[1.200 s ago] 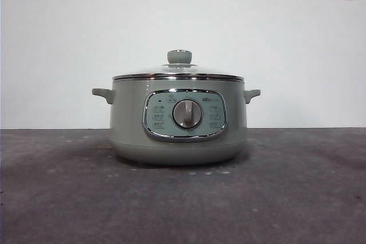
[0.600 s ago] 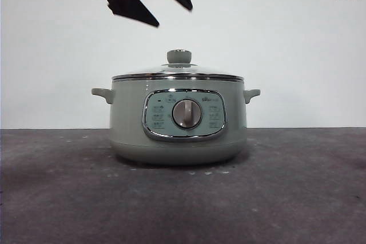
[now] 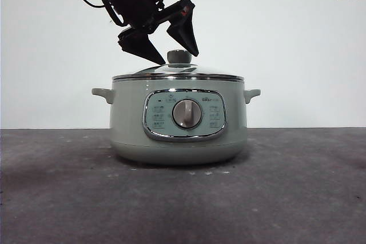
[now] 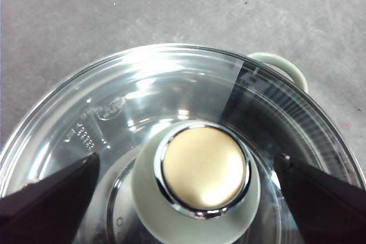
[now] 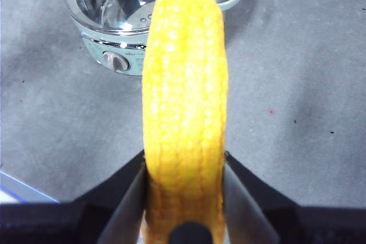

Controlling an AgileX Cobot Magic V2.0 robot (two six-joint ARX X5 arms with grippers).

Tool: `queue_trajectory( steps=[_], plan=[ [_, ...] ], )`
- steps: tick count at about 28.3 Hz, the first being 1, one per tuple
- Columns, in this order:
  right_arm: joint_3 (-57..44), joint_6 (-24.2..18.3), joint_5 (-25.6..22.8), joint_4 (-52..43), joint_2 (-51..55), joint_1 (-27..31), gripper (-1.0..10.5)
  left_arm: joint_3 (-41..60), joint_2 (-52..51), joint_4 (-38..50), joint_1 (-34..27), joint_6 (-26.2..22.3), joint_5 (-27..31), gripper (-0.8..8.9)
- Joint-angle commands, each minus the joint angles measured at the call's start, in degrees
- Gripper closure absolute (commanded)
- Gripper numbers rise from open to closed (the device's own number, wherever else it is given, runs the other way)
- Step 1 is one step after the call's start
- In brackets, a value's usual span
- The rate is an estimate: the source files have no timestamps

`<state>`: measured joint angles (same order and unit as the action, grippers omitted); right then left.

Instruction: Pick up the corn,open the lid,put the corn in the pot,close the lid

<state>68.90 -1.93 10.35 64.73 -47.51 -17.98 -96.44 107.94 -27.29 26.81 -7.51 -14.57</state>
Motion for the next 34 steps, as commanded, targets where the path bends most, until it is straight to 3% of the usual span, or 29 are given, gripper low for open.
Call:
queue_trajectory(
  steps=[1,2,5,24,30,33,34],
  plan=[
    [-0.1,0.4,0.1,-0.4,0.1,-0.1,9.6,-0.1,0.9,1.2,0.2,-0.5,-0.2,2.52],
    [-0.1,0.4,0.1,-0.4,0.1,-0.1,9.6,-0.1,0.9,1.6,0.2,-0.2,-0.2,2.56],
    [-0.1,0.4,0.1,-0.3,0.1,-0.1,9.6,-0.1,0.9,1.7,0.2,-0.2,-0.3,3.84],
    [-0.1,0.4,0.2,-0.4,0.2,-0.1,9.6,-0.1,1.0,1.2,0.4,0.0,-0.8,3.85],
    [-0.1,0.4,0.2,-0.4,0.2,-0.1,9.6,-0.1,2.7,0.6,0.6,0.7,-0.8,4.44],
    [-0.1,0.4,0.1,-0.4,0.2,-0.1,9.6,-0.1,2.7,1.3,0.7,1.1,-0.8,6.77],
    [-0.1,0.4,0.1,-0.4,0.2,-0.1,9.6,-0.1,2.6,1.7,0.7,1.4,-0.8,7.15]
  ],
)
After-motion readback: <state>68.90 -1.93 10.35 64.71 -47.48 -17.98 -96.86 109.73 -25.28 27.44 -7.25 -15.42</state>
